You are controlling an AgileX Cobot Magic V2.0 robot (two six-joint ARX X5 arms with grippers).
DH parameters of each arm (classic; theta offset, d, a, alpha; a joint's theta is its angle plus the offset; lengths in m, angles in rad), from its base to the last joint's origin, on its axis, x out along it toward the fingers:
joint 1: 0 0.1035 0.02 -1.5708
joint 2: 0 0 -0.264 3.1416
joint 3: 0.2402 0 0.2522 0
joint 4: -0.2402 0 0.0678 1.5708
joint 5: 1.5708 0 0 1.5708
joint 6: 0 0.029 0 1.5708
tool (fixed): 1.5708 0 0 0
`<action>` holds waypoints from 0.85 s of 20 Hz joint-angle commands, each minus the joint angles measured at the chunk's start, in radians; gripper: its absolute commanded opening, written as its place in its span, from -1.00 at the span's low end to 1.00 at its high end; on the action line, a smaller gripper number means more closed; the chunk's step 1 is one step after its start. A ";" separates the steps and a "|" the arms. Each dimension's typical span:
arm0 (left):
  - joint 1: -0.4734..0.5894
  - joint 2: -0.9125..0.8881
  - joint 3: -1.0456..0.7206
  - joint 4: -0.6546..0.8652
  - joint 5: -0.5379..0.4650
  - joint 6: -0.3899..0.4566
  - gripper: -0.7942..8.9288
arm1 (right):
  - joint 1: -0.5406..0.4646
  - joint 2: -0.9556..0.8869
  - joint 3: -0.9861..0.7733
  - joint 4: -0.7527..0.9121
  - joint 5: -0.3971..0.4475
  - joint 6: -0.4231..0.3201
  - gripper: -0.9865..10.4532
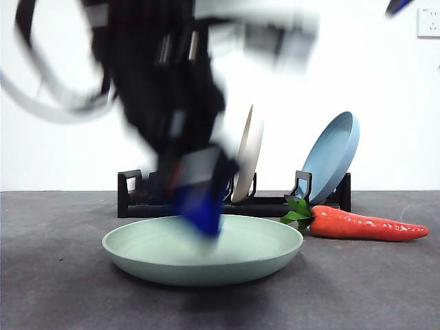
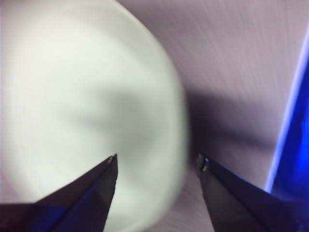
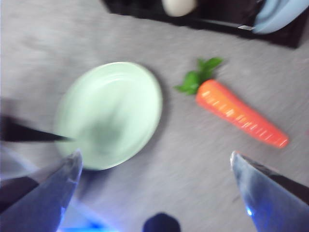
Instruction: Take the green plate from the plate rack,put the plate on the table,take the carrot from the table,put the carrot in the plate
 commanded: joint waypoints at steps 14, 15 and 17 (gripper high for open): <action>0.037 -0.525 0.414 -0.282 -0.198 -0.192 -0.25 | 0.175 0.585 0.003 0.438 0.317 -0.349 0.32; 0.037 -0.544 0.414 -0.294 -0.198 -0.209 -0.25 | 0.175 0.611 0.003 0.459 0.318 -0.349 0.32; 0.037 -0.573 0.414 -0.320 -0.203 -0.232 -0.25 | 0.175 0.656 0.003 0.497 0.317 -0.348 0.32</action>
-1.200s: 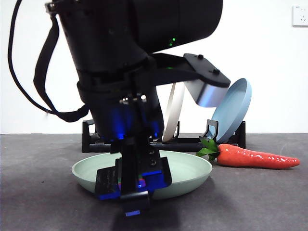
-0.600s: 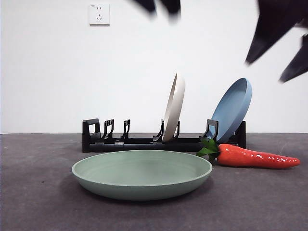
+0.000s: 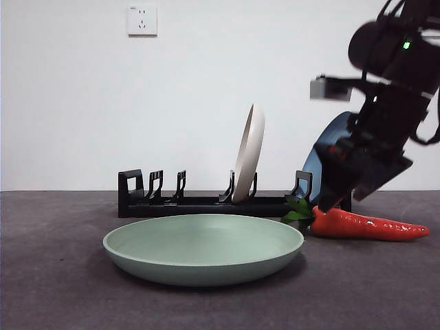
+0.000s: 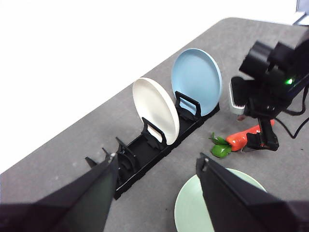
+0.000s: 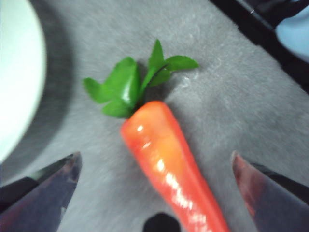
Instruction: Take the green plate from the plate rack,put the plate on the table,take the carrot from the table,put the carrot in the plate
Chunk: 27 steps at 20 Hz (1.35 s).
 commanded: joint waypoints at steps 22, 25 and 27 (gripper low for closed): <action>0.003 -0.034 0.000 -0.113 -0.051 -0.097 -0.25 | 0.010 0.112 0.003 0.043 -0.064 0.108 -0.85; 0.003 -0.034 0.000 -0.113 -0.051 -0.097 -0.25 | 0.064 0.027 0.003 0.010 -0.064 0.188 -0.85; 0.003 -0.034 0.000 -0.113 -0.050 -0.097 -0.25 | 0.143 -0.043 0.003 0.011 -0.064 0.268 -0.85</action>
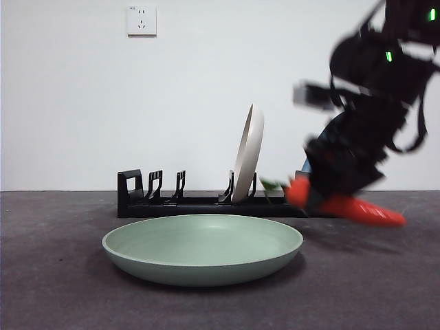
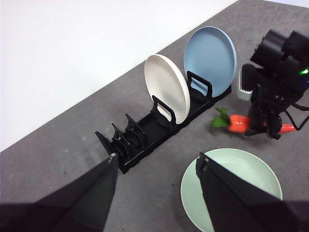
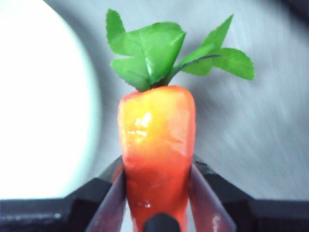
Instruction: Take the green plate from the plate rack,put the plate on the table,take the carrot from the table,put the carrot in the plate
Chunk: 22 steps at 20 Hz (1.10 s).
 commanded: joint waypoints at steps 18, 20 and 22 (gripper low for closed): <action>0.002 -0.003 0.000 -0.027 0.003 -0.021 -0.25 | 0.366 0.166 0.001 0.199 0.050 0.271 -0.62; 0.002 -0.003 0.000 -0.039 0.007 -0.021 -0.25 | 0.366 0.163 0.001 0.196 0.052 0.284 -0.04; 0.002 -0.003 0.000 -0.048 0.034 -0.022 -0.25 | 0.366 0.154 0.002 0.196 0.053 0.291 0.23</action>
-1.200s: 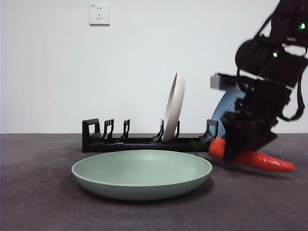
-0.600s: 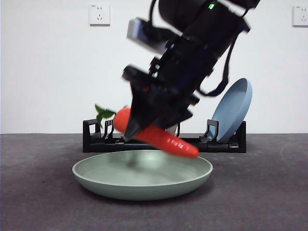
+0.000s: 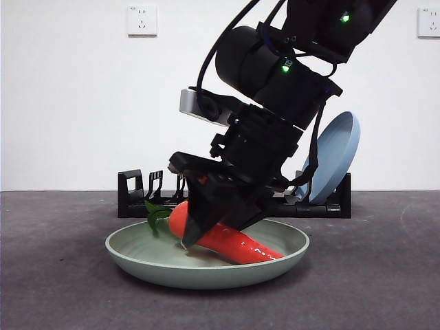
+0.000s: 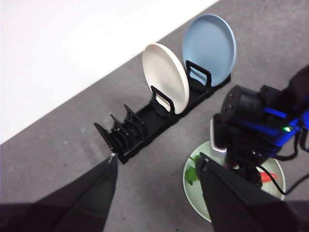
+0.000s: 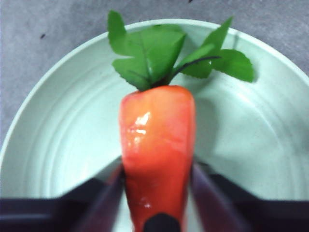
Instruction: Take the green plate from the plate rack,put the plate on the table,take the carrot from the table,put the carrot in the plate
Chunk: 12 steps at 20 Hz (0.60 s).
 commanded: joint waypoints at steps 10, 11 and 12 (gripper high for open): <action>0.002 -0.003 0.000 -0.016 0.148 -0.010 -0.25 | 0.003 -0.394 -0.002 -0.281 0.005 0.055 0.22; 0.002 -0.003 0.000 -0.024 0.190 -0.010 -0.25 | 0.003 -0.459 -0.002 -0.352 0.004 0.055 0.22; 0.002 -0.003 0.000 -0.032 0.233 -0.010 -0.25 | 0.003 -0.523 -0.002 -0.423 0.002 0.055 0.22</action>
